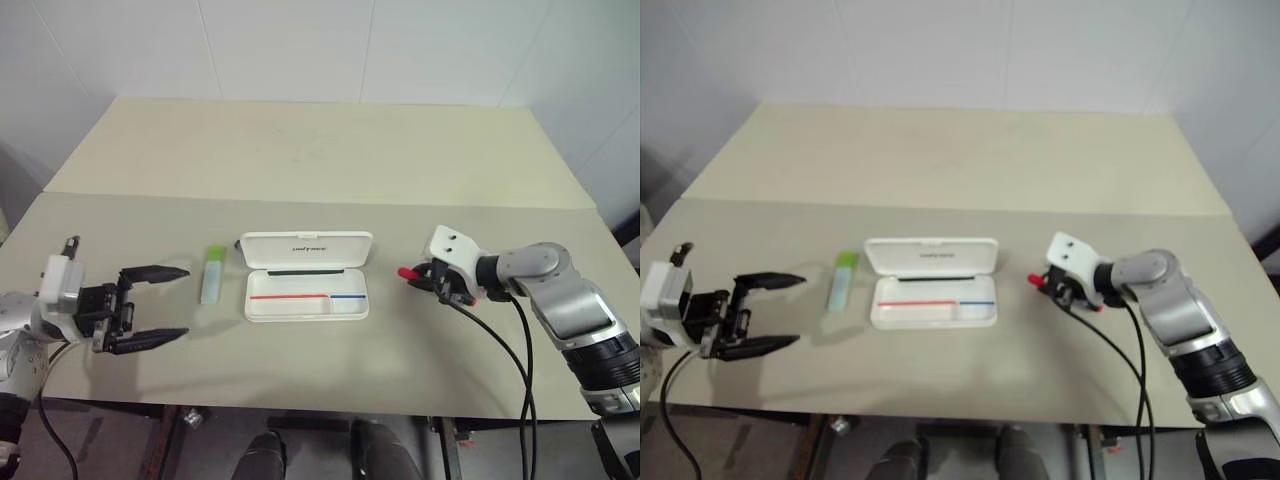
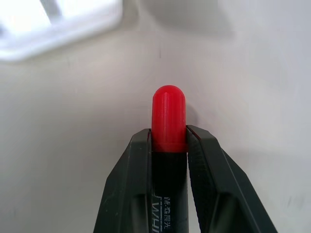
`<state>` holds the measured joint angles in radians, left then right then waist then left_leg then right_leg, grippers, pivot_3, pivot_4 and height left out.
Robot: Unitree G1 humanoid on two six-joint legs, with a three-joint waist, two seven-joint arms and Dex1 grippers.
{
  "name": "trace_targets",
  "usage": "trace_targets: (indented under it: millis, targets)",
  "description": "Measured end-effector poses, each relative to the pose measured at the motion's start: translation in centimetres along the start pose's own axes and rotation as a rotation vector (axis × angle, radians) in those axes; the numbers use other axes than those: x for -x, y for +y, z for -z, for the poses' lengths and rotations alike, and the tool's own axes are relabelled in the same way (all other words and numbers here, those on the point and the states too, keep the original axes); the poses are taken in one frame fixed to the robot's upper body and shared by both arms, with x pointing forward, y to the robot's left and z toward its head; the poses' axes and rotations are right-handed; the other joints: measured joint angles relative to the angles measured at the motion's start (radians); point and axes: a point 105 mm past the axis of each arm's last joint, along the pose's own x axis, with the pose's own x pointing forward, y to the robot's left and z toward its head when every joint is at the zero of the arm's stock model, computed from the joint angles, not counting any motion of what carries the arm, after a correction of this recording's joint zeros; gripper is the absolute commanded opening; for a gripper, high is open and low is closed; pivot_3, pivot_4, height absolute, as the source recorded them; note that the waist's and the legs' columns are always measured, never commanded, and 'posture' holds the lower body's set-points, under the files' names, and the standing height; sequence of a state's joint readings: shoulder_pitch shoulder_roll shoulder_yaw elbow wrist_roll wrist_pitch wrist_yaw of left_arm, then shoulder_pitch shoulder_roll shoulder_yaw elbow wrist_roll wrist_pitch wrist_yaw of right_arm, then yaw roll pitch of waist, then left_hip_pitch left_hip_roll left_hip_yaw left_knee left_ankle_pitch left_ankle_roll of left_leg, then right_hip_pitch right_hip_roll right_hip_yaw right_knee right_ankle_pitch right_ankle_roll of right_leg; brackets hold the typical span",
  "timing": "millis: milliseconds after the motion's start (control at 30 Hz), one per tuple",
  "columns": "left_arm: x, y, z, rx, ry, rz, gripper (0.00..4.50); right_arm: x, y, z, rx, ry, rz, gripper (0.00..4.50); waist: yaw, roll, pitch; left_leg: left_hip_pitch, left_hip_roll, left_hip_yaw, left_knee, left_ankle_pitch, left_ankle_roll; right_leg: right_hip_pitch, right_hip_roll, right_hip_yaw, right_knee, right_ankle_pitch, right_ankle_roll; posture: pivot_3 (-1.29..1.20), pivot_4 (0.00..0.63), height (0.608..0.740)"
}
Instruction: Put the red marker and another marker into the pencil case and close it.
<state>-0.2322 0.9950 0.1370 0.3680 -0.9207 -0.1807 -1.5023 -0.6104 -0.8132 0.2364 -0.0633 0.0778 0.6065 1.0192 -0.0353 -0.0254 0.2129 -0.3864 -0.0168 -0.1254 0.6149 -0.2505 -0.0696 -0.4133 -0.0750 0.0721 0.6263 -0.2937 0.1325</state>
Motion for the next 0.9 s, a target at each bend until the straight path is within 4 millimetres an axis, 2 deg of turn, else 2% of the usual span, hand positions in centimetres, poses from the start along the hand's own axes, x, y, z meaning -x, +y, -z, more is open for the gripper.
trace_targets:
  millis: [67, 267, 433, 733, 900]
  targets:
    - [0.4, 0.3, -0.1, -0.002, -0.001, -0.022, 4.50, 0.0, 0.2, -0.8, 0.019, -0.011, -0.011, 1.43, 0.000, 0.000, 0.000, 0.000, 0.000, 0.000, -0.001, 0.000, 0.000, 0.000, 0.000, 0.000, 0.000, 0.000, 0.000, 0.00, 0.150, 0.740]
    - [0.8, 0.4, 0.2, 0.009, 0.002, -0.044, 4.50, 0.0, 2.1, -5.2, 0.101, -0.091, -0.101, 1.43, 0.000, 0.000, 0.000, -0.001, 0.000, 0.000, -0.002, -0.001, -0.001, -0.001, 0.000, 0.000, -0.001, -0.001, 0.000, 0.00, 0.150, 0.740]
    - [1.7, 0.4, 0.3, 0.017, 0.006, -0.086, 4.50, 0.1, 2.9, -7.7, 0.124, -0.133, -0.133, 1.43, 0.000, 0.000, 0.000, -0.001, 0.001, 0.000, -0.002, -0.001, -0.001, -0.001, 0.000, 0.000, -0.001, -0.001, 0.000, 0.00, 0.150, 0.740]
    - [2.4, 0.1, 0.2, 0.001, 0.025, -0.106, 4.50, -4.0, 8.1, -11.9, 0.224, -0.241, -0.267, 1.43, -0.007, 0.000, 0.000, -0.001, 0.001, 0.000, -0.002, -0.001, -0.001, -0.002, 0.000, 0.000, -0.001, -0.001, 0.000, 0.00, 0.150, 0.740]
    - [2.6, -0.4, 0.2, -0.005, 0.025, -0.112, 4.50, -4.9, 8.9, -13.6, 0.322, -0.283, -0.237, 1.43, -0.007, 0.000, 0.000, -0.001, 0.001, 0.000, -0.002, -0.001, -0.001, -0.002, 0.000, 0.000, 0.000, -0.001, 0.000, 0.00, 0.150, 0.740]
